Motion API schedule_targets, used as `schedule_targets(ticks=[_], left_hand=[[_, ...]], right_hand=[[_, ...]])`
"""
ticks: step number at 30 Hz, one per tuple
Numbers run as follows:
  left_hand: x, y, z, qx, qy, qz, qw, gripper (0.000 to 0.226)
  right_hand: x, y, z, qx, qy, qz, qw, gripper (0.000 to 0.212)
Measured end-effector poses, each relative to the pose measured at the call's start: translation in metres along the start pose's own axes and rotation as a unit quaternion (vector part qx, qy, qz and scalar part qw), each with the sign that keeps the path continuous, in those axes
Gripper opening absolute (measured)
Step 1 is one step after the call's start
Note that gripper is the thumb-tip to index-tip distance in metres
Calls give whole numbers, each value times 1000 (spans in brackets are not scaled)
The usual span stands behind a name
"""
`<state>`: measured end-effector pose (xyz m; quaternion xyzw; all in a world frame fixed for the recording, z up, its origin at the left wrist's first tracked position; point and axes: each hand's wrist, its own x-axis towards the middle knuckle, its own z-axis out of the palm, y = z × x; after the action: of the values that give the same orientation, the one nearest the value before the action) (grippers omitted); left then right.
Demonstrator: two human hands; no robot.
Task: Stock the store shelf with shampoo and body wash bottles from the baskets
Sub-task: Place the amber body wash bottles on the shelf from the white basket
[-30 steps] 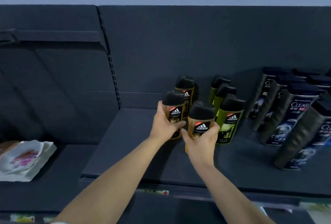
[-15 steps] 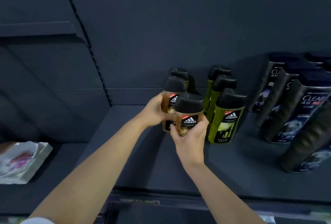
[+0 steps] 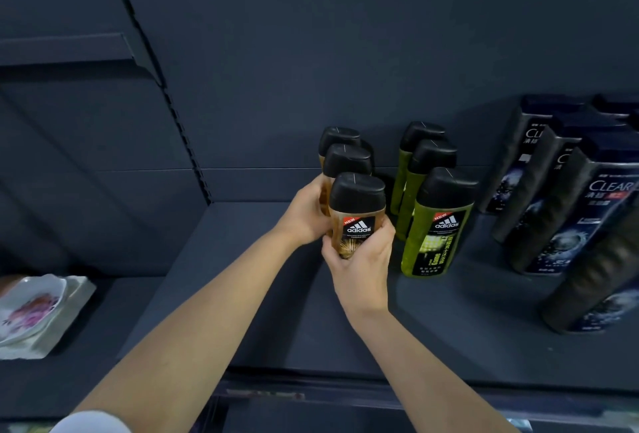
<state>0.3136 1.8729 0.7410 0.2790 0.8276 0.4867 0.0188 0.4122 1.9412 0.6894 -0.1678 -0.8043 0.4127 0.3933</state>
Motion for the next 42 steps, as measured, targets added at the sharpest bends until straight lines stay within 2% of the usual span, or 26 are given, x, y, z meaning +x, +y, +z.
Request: schedule_targets(ticks=[8,14,18,23,25,27,30,32,36,39,42], left_hand=[[-3,1,-9,27,-16,6,1000,35],[-21,-6,-23,10,20,-13,1000,42],[-43,-12,-47,111,24,-24,993,48],[-103,-22,-89,206,60,-28,976,44],[-139,-24,-109,240,106,-30,964,45],[-176,-24,-132,308,160,-25,938,48],[-234,-29,-173,418,195,-60,886,54],[-278,-38,-200,461,210,-105,856,58],[-382,-67,-242,493,259,-210,804,57],[-454,-86,-262,469,270,-335,772,63],[-514,-102,-272,444,288,-418,738,65]], right_hand=[[1,-8,5,-14,-12,6,1000,85],[1,-11,4,-8,-19,20,1000,84],[-1,-12,2,-8,-29,38,999,94],[-29,-33,-7,-10,-24,97,995,123],[-47,-58,-9,-5,-1,111,994,121],[-68,-92,-2,4,-9,72,997,111],[-110,-143,20,33,-109,-29,993,93],[-144,-172,40,64,-207,-85,972,82],[-228,-217,78,105,-371,-158,909,77],[-289,-238,100,117,-476,-176,854,78],[-340,-249,120,111,-560,-204,795,72]])
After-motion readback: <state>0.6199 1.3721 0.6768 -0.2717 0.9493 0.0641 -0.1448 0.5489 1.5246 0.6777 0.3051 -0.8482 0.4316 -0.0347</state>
